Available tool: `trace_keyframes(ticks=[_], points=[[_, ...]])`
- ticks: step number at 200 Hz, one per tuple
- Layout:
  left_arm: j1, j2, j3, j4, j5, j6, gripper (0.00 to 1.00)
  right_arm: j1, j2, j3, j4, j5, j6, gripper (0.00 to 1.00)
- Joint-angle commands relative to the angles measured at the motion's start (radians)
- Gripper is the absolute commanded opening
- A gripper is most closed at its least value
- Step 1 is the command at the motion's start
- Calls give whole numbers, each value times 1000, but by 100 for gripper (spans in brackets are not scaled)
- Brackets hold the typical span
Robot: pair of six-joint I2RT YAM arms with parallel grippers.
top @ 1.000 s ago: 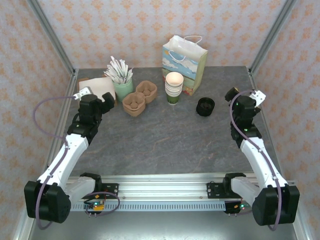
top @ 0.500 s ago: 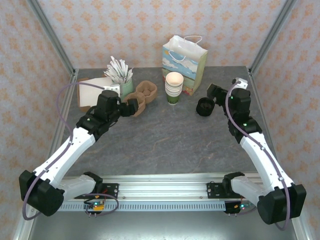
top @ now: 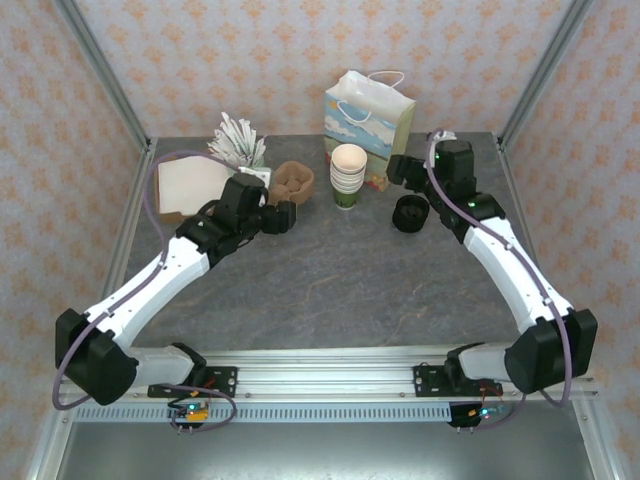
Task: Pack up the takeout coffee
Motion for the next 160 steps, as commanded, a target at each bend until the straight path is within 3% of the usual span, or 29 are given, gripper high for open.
trace_keyframes(ticks=[1,24,85,160], points=[[-4,43,60,-49,-30,42,78,65,53,63,-53,-58,-67,83],[-4,83,83,-33,2,32,76,110,134,126,-88,0,-86,79],[-6,126,103,-16,33,7,76,127,395,358,-150,100,102,54],[-11,131,113,-15,40,8,76,130,589,555,-213,195,169,40]])
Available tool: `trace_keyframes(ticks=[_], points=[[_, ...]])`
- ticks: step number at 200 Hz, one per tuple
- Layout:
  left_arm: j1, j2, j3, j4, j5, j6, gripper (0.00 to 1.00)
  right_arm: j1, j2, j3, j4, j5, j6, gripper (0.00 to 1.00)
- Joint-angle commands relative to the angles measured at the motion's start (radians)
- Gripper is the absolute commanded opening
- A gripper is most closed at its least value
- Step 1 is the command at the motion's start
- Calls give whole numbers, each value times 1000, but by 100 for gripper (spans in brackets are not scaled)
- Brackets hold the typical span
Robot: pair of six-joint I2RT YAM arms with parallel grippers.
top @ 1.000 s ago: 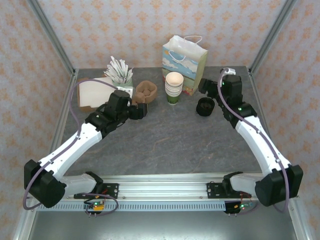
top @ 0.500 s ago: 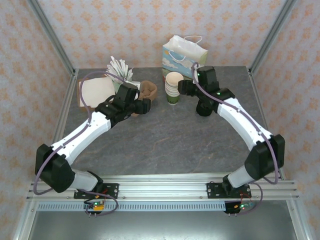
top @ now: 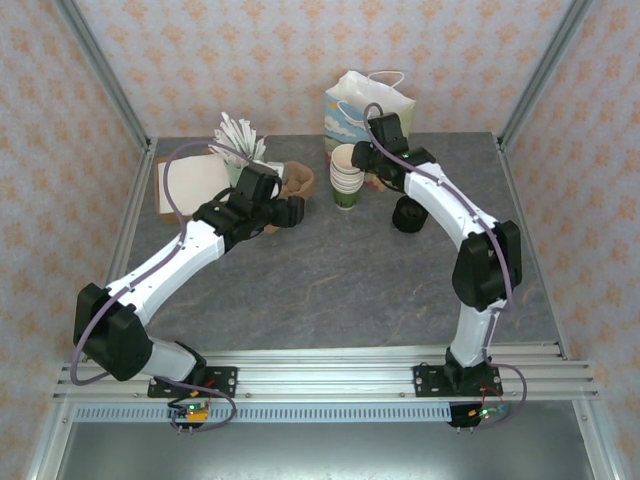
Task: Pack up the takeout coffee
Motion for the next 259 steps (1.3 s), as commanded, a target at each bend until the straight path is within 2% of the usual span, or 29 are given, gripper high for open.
trace_keyframes(ticks=[1,83,259], points=[[-11,3,30,-5,6,-6,76,6,29,59,-46,60,29,40],[-12,-3,20,-5,9,0,76,6,76,104,-64,42,49,23],[-12,-21,-1,-2,-1,4,76,10,48,136,-91,27,57,8]])
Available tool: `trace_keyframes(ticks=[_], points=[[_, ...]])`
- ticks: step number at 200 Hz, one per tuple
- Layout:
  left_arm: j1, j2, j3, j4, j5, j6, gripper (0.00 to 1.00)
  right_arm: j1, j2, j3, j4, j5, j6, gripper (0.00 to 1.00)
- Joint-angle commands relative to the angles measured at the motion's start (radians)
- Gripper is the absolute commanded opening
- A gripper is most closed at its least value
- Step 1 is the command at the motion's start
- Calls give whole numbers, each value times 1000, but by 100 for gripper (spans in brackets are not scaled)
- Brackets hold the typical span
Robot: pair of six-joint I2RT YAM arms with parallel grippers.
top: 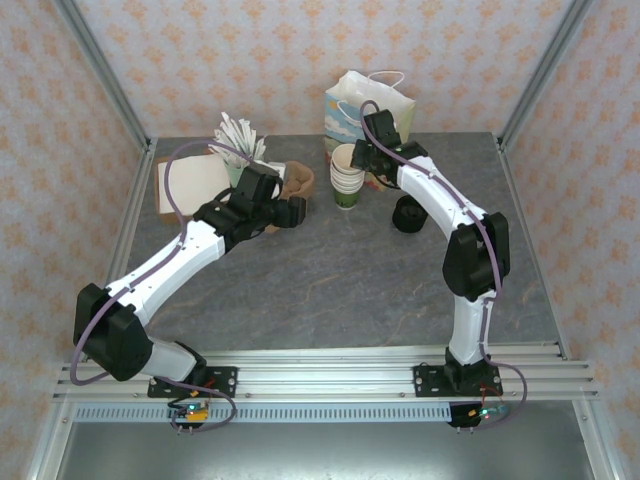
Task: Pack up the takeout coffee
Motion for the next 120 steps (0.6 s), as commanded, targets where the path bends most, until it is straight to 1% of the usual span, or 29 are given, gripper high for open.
trace_keyframes(ticks=[1,120], points=[[-5,-21,-1,-3,-7,4,76,8,-37,39,-21,3,15,8],[-5,-34,-11,3,-19,4,75,16,-142,84,-58,-18,10,6]])
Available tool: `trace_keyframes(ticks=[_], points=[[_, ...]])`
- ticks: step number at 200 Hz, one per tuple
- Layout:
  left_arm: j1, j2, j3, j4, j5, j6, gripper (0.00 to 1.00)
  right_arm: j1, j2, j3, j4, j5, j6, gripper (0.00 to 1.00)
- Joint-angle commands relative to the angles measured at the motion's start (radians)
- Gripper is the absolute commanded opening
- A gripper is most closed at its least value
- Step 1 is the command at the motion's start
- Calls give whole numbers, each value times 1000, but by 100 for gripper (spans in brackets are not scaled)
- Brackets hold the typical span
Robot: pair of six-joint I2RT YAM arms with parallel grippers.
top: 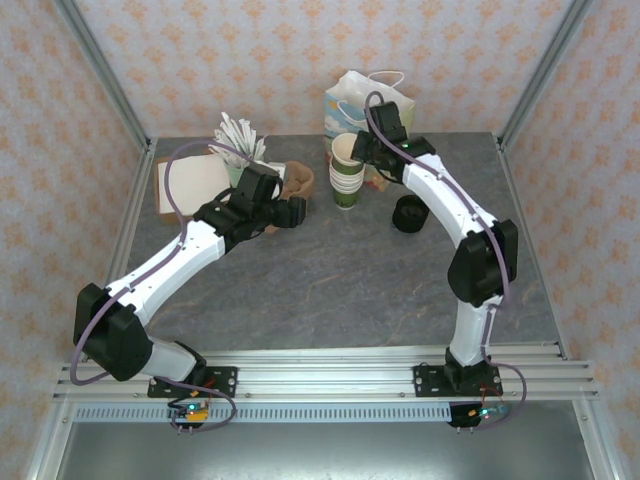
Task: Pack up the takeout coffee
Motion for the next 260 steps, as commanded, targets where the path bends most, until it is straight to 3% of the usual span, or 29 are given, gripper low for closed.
trace_keyframes(ticks=[1,69,133,191,260], points=[[-5,-35,-10,4,-19,5,75,8,-79,49,-29,-8,8,6],[-5,-77,-50,37,-57,-15,75,45,-300,-15,-65,-31,-48,6],[-4,-203,-162,69,-181,-29,75,182,-522,-467,8,-50,-151,6],[-3,-286,-210,69,-257,-45,77,250,-512,-795,283,-67,-120,5],[-3,-278,-204,56,-225,-51,77,267,-460,-951,460,-83,-75,6]])
